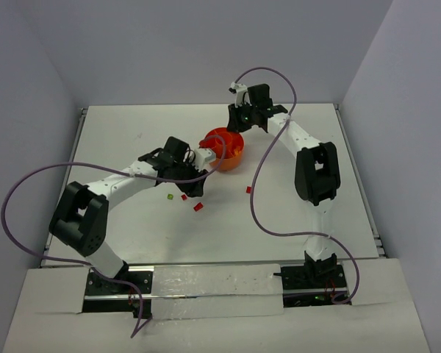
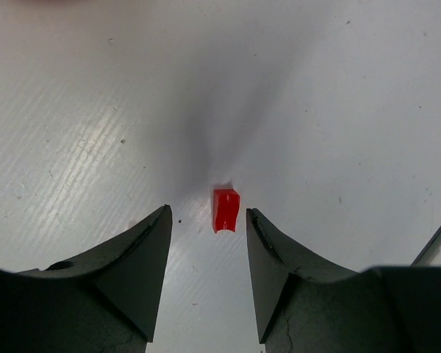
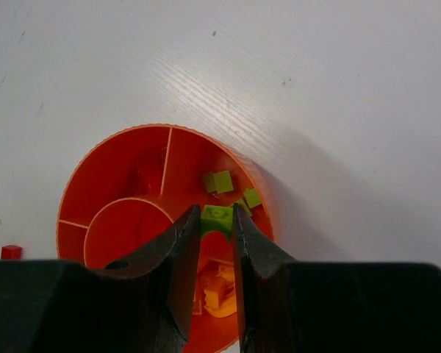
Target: Sort the legos into containers by color
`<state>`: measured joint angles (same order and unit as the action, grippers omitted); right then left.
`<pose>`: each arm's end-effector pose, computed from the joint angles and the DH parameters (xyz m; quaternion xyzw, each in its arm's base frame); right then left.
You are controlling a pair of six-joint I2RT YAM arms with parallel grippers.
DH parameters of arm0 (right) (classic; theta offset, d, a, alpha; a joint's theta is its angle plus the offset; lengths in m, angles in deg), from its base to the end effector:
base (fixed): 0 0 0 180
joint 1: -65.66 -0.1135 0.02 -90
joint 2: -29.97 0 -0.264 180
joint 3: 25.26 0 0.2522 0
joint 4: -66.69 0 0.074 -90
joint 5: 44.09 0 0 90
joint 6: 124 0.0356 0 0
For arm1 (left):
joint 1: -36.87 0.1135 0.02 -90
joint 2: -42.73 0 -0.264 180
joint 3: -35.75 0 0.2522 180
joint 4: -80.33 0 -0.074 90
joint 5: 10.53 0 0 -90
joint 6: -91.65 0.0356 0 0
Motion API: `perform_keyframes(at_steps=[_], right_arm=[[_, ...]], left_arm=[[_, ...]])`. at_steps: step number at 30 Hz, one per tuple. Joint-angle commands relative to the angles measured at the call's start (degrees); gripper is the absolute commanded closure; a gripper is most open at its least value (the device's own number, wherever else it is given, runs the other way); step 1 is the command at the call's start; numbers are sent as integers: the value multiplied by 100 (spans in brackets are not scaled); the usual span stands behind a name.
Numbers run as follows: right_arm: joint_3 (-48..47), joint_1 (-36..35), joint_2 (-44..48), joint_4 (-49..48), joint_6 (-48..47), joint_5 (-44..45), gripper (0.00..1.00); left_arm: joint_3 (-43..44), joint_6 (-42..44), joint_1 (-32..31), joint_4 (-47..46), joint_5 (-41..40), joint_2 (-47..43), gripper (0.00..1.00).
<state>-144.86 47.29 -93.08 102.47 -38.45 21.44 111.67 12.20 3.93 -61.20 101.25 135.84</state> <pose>0.4681 0.1710 0.2523 -0.2637 0.8475 0.2408 0.3927 0.2745 -0.1936 0.2142 0.3994 0.8508 -0.2334 0.2493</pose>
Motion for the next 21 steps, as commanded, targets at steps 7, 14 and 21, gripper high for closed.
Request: perform_keyframes(at_steps=[7, 14, 21], right_arm=[[-128, 33, 56, -198, 94, 154, 41], [-116, 35, 173, -150, 116, 131, 37], [-50, 35, 530, -101, 173, 145, 27]], left_arm=[[-92, 222, -137, 134, -417, 132, 45], [-81, 321, -248, 258, -561, 239, 45], [-73, 387, -460, 367, -410, 402, 45]])
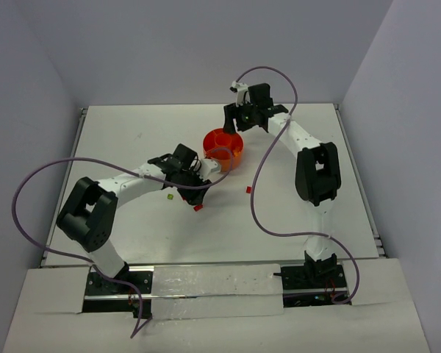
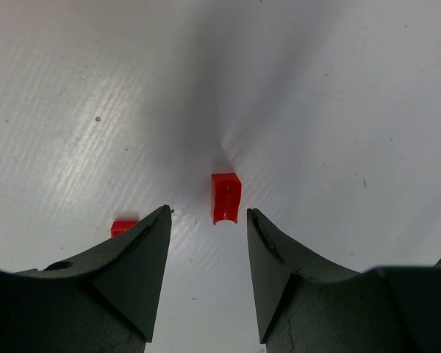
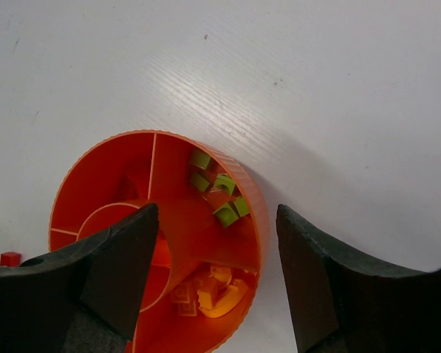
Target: Sort the legos into containers by color
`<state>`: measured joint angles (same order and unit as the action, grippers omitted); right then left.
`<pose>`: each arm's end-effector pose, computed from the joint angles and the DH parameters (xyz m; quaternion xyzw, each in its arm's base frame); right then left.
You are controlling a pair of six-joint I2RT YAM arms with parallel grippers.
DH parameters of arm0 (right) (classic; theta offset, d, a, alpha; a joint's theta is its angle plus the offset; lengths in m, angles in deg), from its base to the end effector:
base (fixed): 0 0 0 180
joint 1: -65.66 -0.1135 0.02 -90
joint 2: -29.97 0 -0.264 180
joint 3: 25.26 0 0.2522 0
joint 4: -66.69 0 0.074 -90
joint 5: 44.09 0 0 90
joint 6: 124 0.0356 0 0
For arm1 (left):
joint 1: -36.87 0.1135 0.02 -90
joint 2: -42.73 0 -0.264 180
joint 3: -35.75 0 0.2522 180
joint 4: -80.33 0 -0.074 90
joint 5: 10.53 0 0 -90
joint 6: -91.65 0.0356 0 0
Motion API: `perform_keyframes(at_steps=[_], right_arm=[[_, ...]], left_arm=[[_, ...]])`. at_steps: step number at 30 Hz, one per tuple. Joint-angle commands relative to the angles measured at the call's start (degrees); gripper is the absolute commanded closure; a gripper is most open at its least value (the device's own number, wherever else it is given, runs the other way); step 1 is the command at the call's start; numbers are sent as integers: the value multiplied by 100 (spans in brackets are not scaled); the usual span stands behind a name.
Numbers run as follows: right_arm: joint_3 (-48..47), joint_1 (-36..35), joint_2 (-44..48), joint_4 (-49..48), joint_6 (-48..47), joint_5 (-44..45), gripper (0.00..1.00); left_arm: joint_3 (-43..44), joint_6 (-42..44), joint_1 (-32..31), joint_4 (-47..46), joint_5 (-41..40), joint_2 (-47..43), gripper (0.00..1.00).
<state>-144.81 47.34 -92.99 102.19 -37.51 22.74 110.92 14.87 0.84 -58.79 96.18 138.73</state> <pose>0.4688 0.1700 0.2530 -0.2524 0.8515 0.2341 0.3956 0.2645 -0.2051 0.1912 0.4320 0.8573 -0.1859 0.2091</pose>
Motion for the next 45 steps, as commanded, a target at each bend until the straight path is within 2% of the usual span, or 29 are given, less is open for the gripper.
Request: perform_keyframes(at_steps=[1, 4, 6, 15, 18, 24, 26, 27, 32, 34, 42, 45], right_arm=[[-46, 23, 567, -64, 88, 24, 27], [-1, 40, 717, -38, 114, 61, 20], [46, 40, 835, -21, 130, 103, 12], [199, 154, 1284, 76, 166, 173, 9], [295, 189, 1414, 92, 137, 209, 9], [700, 240, 1710, 41, 43, 320, 9], [822, 285, 1861, 23, -1, 314, 8], [944, 320, 1924, 23, -18, 288, 8], [1359, 502, 2355, 93, -258, 149, 6], [1523, 537, 2502, 186, -379, 101, 0], [2169, 598, 3111, 150, -388, 116, 0], [2264, 611, 3242, 146, -370, 128, 0]], left_arm=[[2, 118, -186, 127, 131, 132, 45], [-43, 74, -267, 100, 201, 229, 45], [-85, 23, -343, 69, 210, 305, 45], [64, -69, -505, 149, -10, 587, 52], [80, -74, -536, 123, -153, 537, 61], [19, -31, -529, -57, -445, 112, 88], [107, -4, -467, -118, -467, -208, 98], [177, -12, -294, -136, -407, -325, 100], [1143, -479, 542, -343, 562, -635, 100], [1525, -694, 754, -659, 635, -545, 100], [2904, -1550, 874, -1314, 570, 664, 100], [3141, -1736, 895, -1483, 486, 1034, 100]])
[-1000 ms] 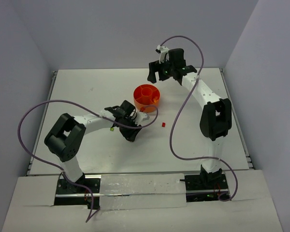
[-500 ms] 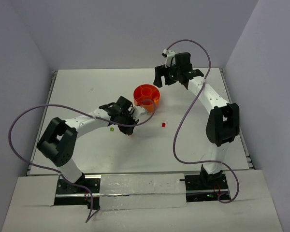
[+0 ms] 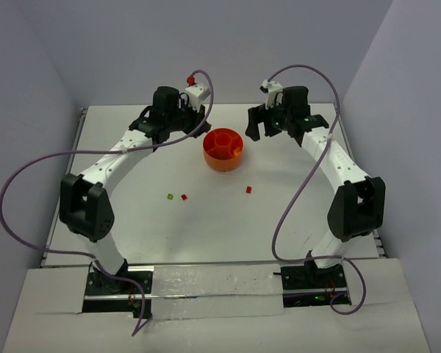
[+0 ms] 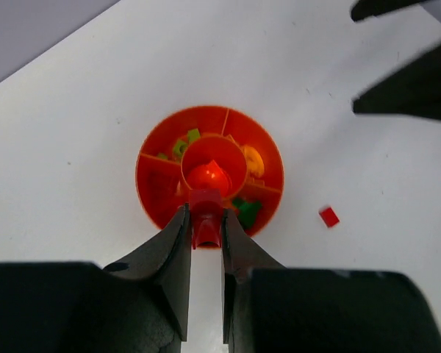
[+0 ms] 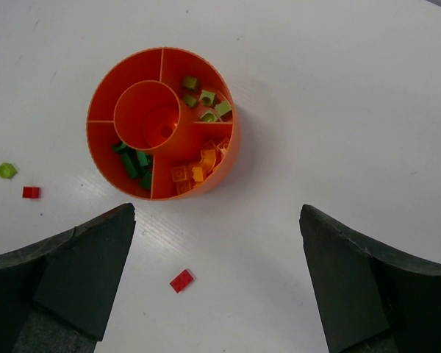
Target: Sort the legos into containers by color
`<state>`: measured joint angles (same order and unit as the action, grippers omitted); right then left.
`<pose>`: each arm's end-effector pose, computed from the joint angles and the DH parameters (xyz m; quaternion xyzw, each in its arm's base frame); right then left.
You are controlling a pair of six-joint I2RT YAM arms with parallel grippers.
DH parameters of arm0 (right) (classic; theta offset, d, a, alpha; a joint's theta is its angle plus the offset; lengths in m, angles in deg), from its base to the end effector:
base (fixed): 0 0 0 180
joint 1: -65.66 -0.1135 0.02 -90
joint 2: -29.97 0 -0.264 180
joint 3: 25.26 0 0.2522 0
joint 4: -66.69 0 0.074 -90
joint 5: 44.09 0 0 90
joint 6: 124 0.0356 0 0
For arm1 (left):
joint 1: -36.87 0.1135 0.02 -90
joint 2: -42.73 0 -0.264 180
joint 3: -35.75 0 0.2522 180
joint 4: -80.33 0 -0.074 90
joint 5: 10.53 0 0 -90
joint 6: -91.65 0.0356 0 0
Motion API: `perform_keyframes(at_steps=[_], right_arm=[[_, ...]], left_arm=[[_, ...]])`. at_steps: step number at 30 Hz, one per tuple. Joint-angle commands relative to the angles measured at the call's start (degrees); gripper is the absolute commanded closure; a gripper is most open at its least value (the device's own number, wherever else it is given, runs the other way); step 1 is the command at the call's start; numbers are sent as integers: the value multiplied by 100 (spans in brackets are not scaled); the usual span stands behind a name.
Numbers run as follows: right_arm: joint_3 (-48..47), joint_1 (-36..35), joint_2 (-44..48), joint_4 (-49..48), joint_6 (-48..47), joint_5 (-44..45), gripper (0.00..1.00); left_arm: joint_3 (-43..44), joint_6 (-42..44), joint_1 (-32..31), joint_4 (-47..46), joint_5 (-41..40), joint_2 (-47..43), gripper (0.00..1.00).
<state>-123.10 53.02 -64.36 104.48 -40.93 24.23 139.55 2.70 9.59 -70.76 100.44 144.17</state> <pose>0.3680 0.0960 0.3319 -0.2342 0.8407 0.1889 0.4501 0.3677 -0.2040 0.3347 0.2975 0.7875 -0.2681 0.4685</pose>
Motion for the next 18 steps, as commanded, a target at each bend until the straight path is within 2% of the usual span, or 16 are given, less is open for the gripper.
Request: perform_keyframes(at_steps=[1, 12, 14, 16, 18], right_arm=[[115, 45, 421, -83, -30, -4, 0], [155, 60, 539, -65, -28, 20, 0], [153, 61, 539, -63, -20, 3, 0], [130, 61, 547, -48, -36, -28, 0], [114, 53, 556, -31, -53, -45, 0]], left_arm=[[370, -593, 43, -323, 57, 614, 100], [865, -692, 103, -309, 45, 1374, 97], [903, -677, 110, -274, 28, 1452, 95], [919, -677, 110, -227, -3, 1499, 87], [935, -676, 108, -198, -13, 1503, 84]])
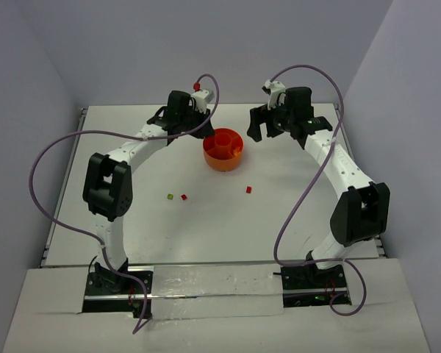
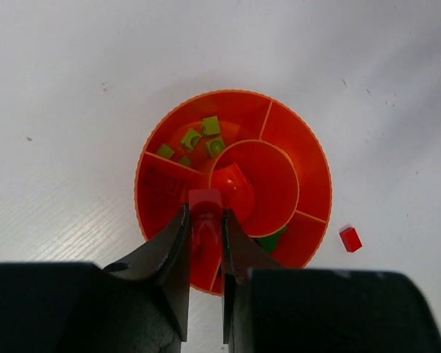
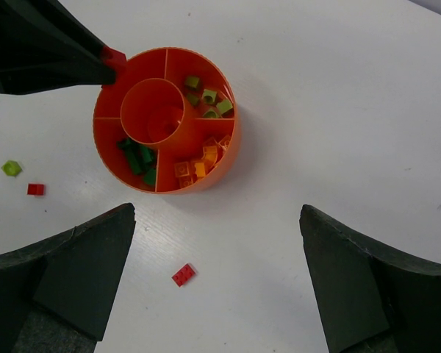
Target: Sort the legos into containers by color
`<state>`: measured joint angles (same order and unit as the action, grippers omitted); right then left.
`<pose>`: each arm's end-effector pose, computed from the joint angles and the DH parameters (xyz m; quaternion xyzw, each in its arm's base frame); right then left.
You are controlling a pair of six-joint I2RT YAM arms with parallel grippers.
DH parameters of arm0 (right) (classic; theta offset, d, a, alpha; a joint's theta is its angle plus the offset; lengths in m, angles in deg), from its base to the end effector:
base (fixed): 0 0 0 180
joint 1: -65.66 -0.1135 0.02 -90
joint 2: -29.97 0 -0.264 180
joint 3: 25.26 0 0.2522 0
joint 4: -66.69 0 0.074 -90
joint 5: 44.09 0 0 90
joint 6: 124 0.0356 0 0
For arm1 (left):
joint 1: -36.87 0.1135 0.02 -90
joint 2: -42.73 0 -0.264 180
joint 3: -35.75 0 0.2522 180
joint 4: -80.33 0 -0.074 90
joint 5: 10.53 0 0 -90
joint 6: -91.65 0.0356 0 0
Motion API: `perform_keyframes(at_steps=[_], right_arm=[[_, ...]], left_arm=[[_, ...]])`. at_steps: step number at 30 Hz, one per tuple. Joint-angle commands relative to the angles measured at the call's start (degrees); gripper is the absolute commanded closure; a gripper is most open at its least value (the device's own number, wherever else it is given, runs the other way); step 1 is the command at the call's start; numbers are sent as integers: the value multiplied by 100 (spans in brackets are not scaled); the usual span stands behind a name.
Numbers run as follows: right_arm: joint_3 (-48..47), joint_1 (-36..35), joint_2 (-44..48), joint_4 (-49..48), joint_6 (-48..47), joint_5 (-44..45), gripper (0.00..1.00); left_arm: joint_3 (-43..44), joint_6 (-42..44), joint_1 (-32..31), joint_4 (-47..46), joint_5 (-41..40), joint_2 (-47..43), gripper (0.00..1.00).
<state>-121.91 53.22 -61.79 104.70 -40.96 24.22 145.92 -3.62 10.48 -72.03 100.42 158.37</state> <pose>0.3576 0.0924 0.3404 -0.2338 0.8362 0.1876 0.4593 0.4200 -0.2226 0.2689 0.2436 0.8341 -0.2816 0.4070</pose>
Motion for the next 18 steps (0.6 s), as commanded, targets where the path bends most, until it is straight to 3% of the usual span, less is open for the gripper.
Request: perform_keyframes(at_steps=[1, 4, 11, 15, 18], right_arm=[[-21, 35, 303, -45, -54, -52, 0], [-53, 41, 303, -34, -60, -73, 0], [-174, 10, 295, 1, -33, -146, 0], [-254, -74, 266, 1, -34, -117, 0], [-374, -229, 198, 18, -33, -90, 0]], left_arm=[[303, -40, 27, -67, -39, 75, 80], [334, -35, 48, -24, -87, 59, 73], [707, -57, 205, 272, 1, 117, 65], [963, -35, 222, 444, 6, 90, 53], [1075, -16, 230, 596, 83, 65, 52]])
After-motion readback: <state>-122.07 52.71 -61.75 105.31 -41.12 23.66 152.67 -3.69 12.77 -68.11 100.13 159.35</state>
